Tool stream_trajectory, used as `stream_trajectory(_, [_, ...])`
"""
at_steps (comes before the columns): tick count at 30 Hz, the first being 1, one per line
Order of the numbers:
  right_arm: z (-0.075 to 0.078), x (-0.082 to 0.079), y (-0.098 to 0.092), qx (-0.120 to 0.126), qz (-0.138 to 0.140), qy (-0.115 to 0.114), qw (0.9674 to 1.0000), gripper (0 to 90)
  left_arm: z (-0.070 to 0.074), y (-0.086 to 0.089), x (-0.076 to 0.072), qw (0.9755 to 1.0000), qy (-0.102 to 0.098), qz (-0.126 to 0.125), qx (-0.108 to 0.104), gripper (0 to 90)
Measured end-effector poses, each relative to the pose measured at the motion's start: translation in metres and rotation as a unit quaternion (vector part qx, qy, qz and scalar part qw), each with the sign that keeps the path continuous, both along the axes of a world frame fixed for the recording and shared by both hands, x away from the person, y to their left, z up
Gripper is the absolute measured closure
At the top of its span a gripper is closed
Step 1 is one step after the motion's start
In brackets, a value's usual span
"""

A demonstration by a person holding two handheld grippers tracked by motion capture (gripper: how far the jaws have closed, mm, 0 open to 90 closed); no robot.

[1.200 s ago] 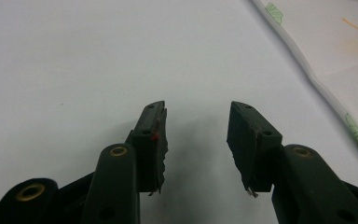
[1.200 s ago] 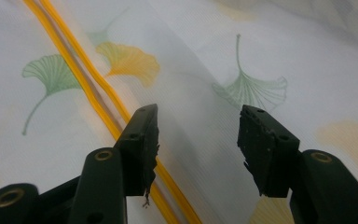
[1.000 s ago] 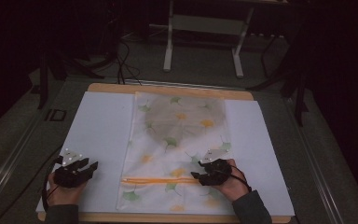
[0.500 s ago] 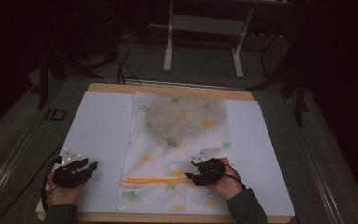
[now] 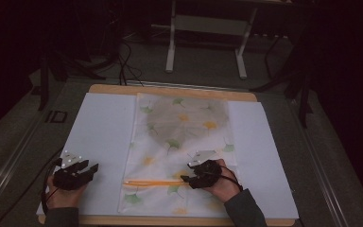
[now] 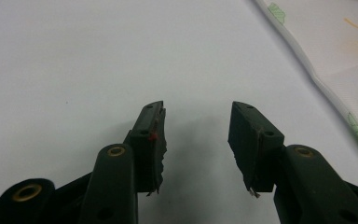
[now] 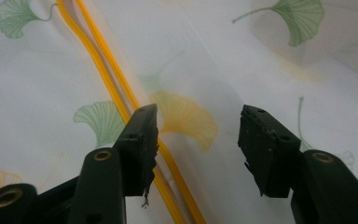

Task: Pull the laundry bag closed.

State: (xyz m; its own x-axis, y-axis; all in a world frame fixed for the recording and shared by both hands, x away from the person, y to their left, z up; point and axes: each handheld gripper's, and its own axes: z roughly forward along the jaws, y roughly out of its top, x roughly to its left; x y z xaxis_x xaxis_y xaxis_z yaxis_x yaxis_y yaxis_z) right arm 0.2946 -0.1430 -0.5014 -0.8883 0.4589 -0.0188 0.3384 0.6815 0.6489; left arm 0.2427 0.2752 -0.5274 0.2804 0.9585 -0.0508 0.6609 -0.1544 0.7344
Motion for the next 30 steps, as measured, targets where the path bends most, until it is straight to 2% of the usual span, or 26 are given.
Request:
stream_trajectory(12, [0.003, -0.001, 0.015, -0.001, 0.018, -0.003, 0.9998, 47.1, 0.0, 0.001, 0.0, 1.0, 0.003, 0.004, 0.0, 53.0])
stream_trajectory(30, [0.004, -0.002, 0.036, 0.0, 0.04, -0.005, 0.9992, 47.0, 0.0, 0.001, 0.0, 1.0, 0.001, 0.001, 0.001, 55.0])
